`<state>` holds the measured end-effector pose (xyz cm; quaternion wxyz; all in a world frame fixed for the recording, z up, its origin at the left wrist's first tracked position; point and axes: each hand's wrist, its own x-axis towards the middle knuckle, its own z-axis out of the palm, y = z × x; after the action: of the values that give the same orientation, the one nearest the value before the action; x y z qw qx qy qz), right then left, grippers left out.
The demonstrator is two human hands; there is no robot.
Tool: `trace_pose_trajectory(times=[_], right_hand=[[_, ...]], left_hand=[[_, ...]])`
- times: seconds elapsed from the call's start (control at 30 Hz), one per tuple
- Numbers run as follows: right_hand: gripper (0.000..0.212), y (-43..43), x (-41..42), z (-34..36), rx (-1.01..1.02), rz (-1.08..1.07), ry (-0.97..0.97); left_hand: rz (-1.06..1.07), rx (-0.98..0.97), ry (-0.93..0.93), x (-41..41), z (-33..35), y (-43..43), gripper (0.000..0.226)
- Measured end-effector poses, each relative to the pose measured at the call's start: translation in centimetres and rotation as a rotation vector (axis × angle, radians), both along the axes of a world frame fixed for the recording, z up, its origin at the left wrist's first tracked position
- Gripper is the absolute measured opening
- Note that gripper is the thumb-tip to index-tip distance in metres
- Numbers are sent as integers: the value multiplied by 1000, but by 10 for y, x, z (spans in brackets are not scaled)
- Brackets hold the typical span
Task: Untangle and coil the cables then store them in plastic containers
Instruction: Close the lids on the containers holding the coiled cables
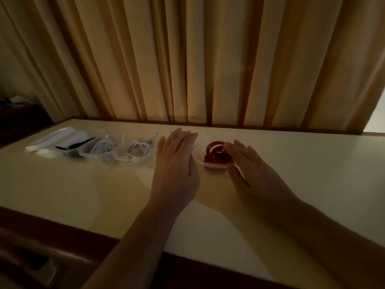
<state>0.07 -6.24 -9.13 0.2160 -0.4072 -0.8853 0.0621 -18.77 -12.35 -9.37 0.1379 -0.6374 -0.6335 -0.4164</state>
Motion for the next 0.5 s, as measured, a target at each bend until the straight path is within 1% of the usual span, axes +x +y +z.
trace_pose_trajectory(times=[0.03, 0.1, 0.2, 0.27, 0.37, 0.5], right_hand=[[60, 3, 0, -1, 23, 25, -16], [60, 12, -3, -7, 98, 85, 30], [60, 20, -15, -9, 79, 87, 113], [56, 20, -26, -2, 52, 106, 111], [56, 28, -45, 12, -47, 125, 58], [58, 31, -73, 47, -246, 152, 32]], left_hand=[[28, -7, -22, 0, -3, -1, 49], [88, -10, -56, -1, -7, -1, 53], [150, -11, -62, -5, -8, 6, 53], [151, -18, -53, -7, -3, 11, 51], [161, -100, -73, -20, 10, 21, 46], [172, -274, -196, -55, 44, 19, 45]])
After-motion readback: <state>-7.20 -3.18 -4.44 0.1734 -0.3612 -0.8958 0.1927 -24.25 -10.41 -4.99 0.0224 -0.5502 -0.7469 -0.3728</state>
